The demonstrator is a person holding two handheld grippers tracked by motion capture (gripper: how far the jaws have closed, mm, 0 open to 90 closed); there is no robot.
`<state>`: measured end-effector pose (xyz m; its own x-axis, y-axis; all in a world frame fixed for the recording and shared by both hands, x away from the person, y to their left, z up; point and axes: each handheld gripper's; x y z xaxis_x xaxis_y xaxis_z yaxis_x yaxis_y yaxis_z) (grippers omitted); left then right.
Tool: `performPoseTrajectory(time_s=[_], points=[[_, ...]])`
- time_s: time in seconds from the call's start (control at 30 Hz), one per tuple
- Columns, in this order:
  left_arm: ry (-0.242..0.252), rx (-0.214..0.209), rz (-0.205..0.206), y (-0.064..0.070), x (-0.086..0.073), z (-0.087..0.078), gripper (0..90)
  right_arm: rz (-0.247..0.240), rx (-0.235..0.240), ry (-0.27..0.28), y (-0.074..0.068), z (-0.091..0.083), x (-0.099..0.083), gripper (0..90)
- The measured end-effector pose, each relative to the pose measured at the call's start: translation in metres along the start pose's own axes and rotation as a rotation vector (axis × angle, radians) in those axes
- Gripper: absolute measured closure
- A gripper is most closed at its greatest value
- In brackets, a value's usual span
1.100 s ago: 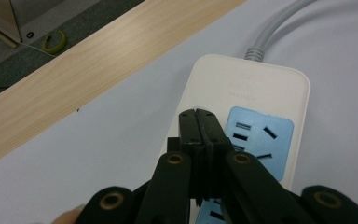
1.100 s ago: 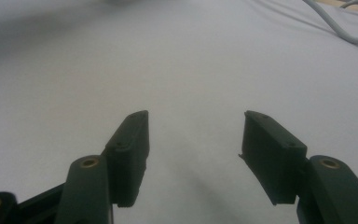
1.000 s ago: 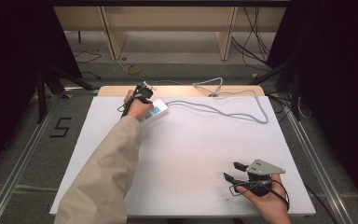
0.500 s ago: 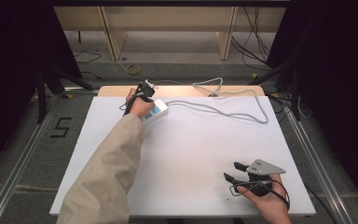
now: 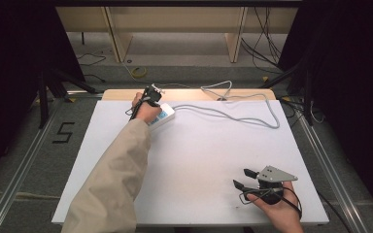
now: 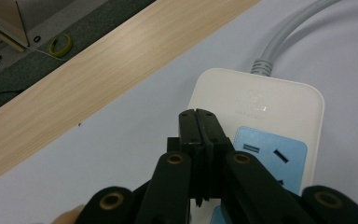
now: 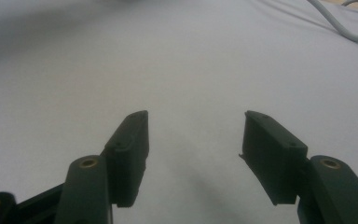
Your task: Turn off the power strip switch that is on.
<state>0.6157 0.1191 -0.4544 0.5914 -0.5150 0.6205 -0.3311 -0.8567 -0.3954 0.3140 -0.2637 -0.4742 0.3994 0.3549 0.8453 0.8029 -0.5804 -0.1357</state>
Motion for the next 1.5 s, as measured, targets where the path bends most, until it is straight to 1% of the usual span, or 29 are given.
performPoseTrajectory(time_s=[0.1,0.2,0.33,0.37,0.4,0.5,0.53,0.6,0.7,0.73,0.8,0.87,0.97,1.1,1.17,1.23,1.27,1.3,1.33,1.4,1.43,1.5], points=[[0.004,-0.005,-0.007,0.0008,0.0002,0.0001,89.6,0.001,0.0,-0.001,0.0,0.0002,0.0001,42.1],[0.008,-0.005,0.004,0.0013,0.0001,0.0001,89.6,0.0,0.001,-0.003,-0.0001,0.0006,0.0001,42.0],[0.008,-0.003,0.008,0.002,0.0002,0.0002,89.6,0.0,0.001,-0.008,-0.0007,0.0007,0.0002,42.0],[0.007,-0.001,0.018,0.002,0.0002,0.0,89.6,-0.002,0.002,-0.008,-0.0007,0.0007,0.0002,42.0],[0.007,-0.001,0.019,0.0022,0.0002,-0.0001,89.6,-0.002,0.003,-0.007,-0.0007,0.0008,0.0002,42.0],[0.006,-0.004,0.012,0.0014,-0.0001,0.0,89.6,-0.003,0.004,-0.009,-0.0007,0.0011,0.0002,42.0],[0.007,-0.005,0.004,0.0017,-0.0001,0.0002,89.6,-0.002,0.004,-0.009,-0.0007,0.0012,0.0003,42.0],[0.0,-0.007,-0.002,0.0011,0.0004,0.0003,89.6,-0.003,0.004,-0.008,-0.0008,0.0012,0.0004,42.0],[-0.019,-0.002,0.022,0.0028,0.0035,0.0,89.7,-0.005,0.004,-0.009,-0.0008,0.0012,0.0003,42.0],[-0.022,0.003,0.015,0.0036,0.0042,0.0002,89.7,-0.004,0.004,-0.009,-0.0007,0.0013,0.0003,42.0],[-0.033,0.005,0.027,0.0037,0.0056,0.0002,89.7,-0.004,0.005,-0.009,-0.0007,0.0012,0.0002,42.0],[-0.04,-0.004,0.012,0.0022,0.0059,0.0005,89.7,-0.003,0.006,-0.009,-0.0008,0.001,0.0001,42.0],[-0.041,-0.011,0.003,0.0013,0.0058,0.0007,89.8,-0.002,0.004,-0.01,-0.0007,0.0009,0.0,42.0],[-0.044,-0.024,0.0,-0.0001,0.0057,0.0009,89.8,-0.003,0.006,-0.011,-0.0007,0.0013,0.0,41.9],[-0.052,-0.037,-0.008,-0.0003,0.0061,0.0004,89.8,-0.002,0.007,-0.011,-0.0012,0.0015,0.0001,42.0],[-0.056,-0.048,-0.002,0.0002,0.0065,-0.0002,89.8,-0.006,0.008,-0.012,-0.0011,0.0016,0.0002,41.9],[-0.057,-0.047,-0.008,0.0001,0.0064,-0.0002,89.8,-0.004,0.005,-0.01,-0.0012,0.0018,0.0002,41.9],[-0.057,-0.05,-0.026,-0.0002,0.0059,0.0,89.9,-0.004,0.005,-0.01,-0.0012,0.0018,0.0002,41.9],[-0.056,-0.051,-0.031,-0.0003,0.0058,0.0001,89.8,-0.004,0.005,-0.01,-0.0013,0.0019,0.0003,41.9],[-0.055,-0.05,-0.021,-0.0003,0.0057,-0.0002,89.8,-0.007,0.006,-0.011,-0.0016,0.0016,0.0004,41.9],[-0.052,-0.046,-0.029,-0.0003,0.0057,0.0,89.8,-0.01,0.006,-0.008,-0.0016,0.0015,0.0004,41.9],[-0.061,-0.029,-0.038,-0.0032,0.0049,0.0007,89.9,-0.003,0.004,-0.004,-0.0016,0.0013,0.0003,41.9]])
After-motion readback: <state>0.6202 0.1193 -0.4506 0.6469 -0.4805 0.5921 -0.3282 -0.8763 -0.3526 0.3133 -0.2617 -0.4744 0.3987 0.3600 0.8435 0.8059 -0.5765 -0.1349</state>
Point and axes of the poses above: each handheld gripper's, and its own axes: z roughly forward along the jaws, x roughly out of its top, y roughly to its right, and after that the axes turned 14 degrees about x, right-handed
